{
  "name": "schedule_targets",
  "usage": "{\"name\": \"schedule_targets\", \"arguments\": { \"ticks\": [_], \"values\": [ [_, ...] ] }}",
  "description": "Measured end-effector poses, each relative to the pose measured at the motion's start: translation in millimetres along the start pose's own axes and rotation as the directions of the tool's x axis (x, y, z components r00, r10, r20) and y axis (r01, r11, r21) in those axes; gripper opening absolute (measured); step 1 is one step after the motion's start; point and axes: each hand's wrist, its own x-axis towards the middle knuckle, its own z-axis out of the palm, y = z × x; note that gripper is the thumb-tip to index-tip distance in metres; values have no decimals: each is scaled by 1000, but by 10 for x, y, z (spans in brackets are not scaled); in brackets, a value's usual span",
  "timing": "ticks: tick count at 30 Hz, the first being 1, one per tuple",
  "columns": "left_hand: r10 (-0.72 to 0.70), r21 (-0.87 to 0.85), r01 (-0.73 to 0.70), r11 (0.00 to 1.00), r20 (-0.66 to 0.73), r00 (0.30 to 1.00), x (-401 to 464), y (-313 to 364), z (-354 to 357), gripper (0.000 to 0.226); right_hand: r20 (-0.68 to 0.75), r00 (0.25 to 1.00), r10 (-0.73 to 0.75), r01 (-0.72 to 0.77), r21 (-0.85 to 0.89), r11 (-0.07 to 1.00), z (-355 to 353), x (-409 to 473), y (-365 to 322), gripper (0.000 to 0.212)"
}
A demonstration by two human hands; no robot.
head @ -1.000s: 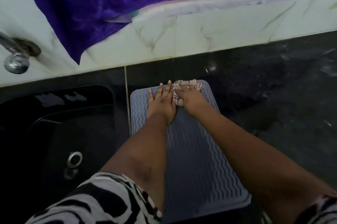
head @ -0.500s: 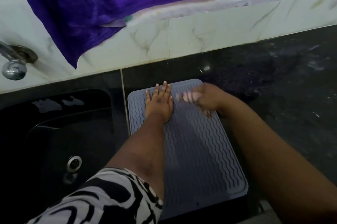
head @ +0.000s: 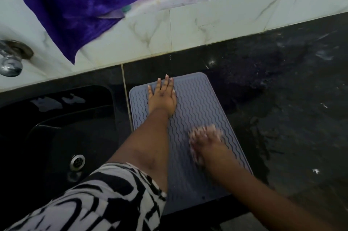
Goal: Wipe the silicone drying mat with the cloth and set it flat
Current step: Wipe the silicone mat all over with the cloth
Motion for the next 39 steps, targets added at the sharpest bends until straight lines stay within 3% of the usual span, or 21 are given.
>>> {"name": "schedule_targets", "arguments": {
  "ticks": [2, 4, 6, 8, 11, 13, 17, 21, 25, 29, 31, 34, 37, 38, 39],
  "values": [
    [1, 3, -1, 1000, 5, 1000, -11, 19, -26, 54, 173, 984, 27, -20, -45, 999, 34, -405, -47, 62],
    [-9, 20, 8, 1000, 17, 1000, -29, 58, -41, 54, 278, 959, 55, -82, 85, 993, -159, -561, -53, 50],
    [-16, 46, 15, 999, 19, 1000, -46, 84, -73, 55, 293, 956, -5, -104, 356, 929, -465, -543, 20, 18],
    [6, 17, -5, 1000, -31, 1000, -123, 118, -111, 55, 118, 992, -46, -20, 506, 862, -666, -318, 122, 20],
    [10, -125, -23, 992, -109, 994, -370, 290, -165, 53, -174, 985, 16, 62, 436, 898, -695, 197, 117, 32],
    [-53, -162, 38, 986, -90, 995, -572, 356, -109, 49, -207, 978, -9, 81, 342, 936, -492, 396, 64, 39],
    [-21, -73, 22, 997, 16, 1000, -714, 283, 112, 51, -76, 995, -68, 68, -9, 998, -22, 356, 103, 54],
    [-60, -61, 62, 996, 26, 998, -684, 344, 112, 51, 50, 995, -85, 91, -138, 986, 85, -118, 99, 58],
    [-79, -32, 80, 996, 39, 996, -729, 370, 87, 52, 24, 995, -92, 91, 40, 995, 265, -852, 102, 53],
    [-68, 39, 66, 997, 64, 996, -753, 426, 48, 54, 186, 982, -24, 7, 94, 996, 299, -1160, 154, 45],
    [-50, 105, 41, 994, 81, 996, -759, 447, 9, 56, 282, 957, -73, 14, 207, 978, 172, -1156, 318, 42],
    [-24, 176, 7, 984, 98, 995, -788, 437, -55, 57, 343, 930, -130, -72, 519, 852, -185, -1157, 669, 36],
    [31, 102, -38, 994, 61, 998, -820, 456, -96, 56, 255, 965, -63, -218, 912, 346, -396, -1115, 855, 48],
    [40, 44, -41, 998, 28, 999, -827, 470, -123, 55, 231, 973, -20, -219, 943, 252, -406, -1054, 871, 50],
    [40, -9, -40, 999, -6, 999, -827, 481, -151, 54, 219, 975, 33, -220, 945, 242, -409, -974, 871, 50]
  ]
}}
